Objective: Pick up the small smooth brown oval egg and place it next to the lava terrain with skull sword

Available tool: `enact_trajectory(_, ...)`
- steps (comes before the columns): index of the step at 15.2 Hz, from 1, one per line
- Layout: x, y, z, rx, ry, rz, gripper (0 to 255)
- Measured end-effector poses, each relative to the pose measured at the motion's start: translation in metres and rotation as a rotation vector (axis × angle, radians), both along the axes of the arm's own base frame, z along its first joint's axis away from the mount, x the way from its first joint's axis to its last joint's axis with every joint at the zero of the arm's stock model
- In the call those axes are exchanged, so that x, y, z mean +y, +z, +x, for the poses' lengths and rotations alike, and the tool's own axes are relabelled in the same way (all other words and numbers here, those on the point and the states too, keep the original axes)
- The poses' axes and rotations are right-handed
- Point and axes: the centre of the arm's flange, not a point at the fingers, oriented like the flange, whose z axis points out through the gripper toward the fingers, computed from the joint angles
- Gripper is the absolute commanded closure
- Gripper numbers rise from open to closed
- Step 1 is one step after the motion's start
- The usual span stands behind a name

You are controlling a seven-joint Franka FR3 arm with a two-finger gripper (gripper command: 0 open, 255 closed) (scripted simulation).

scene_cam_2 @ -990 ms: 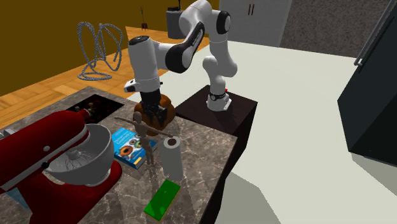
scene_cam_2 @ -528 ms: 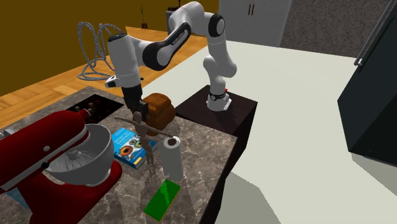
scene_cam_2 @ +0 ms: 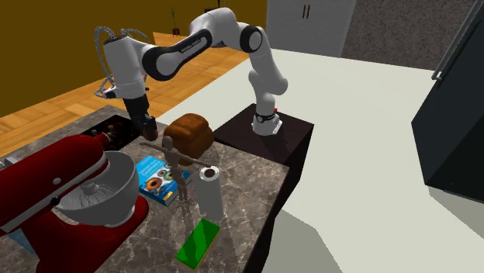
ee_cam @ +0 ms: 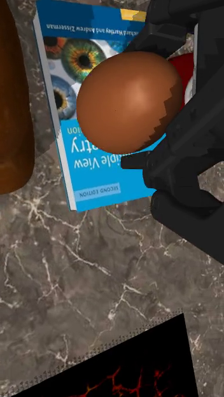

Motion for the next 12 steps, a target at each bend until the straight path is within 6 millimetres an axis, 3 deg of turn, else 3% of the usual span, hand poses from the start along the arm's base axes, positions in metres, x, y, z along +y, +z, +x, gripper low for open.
enact_trajectory(9, -0.115, -0.003, 0.027, 0.0, 0.0, 0.0, 255)
enact_trajectory(12, -0.13, -0.014, 0.031, 0.001, 0.0, 0.0, 255)
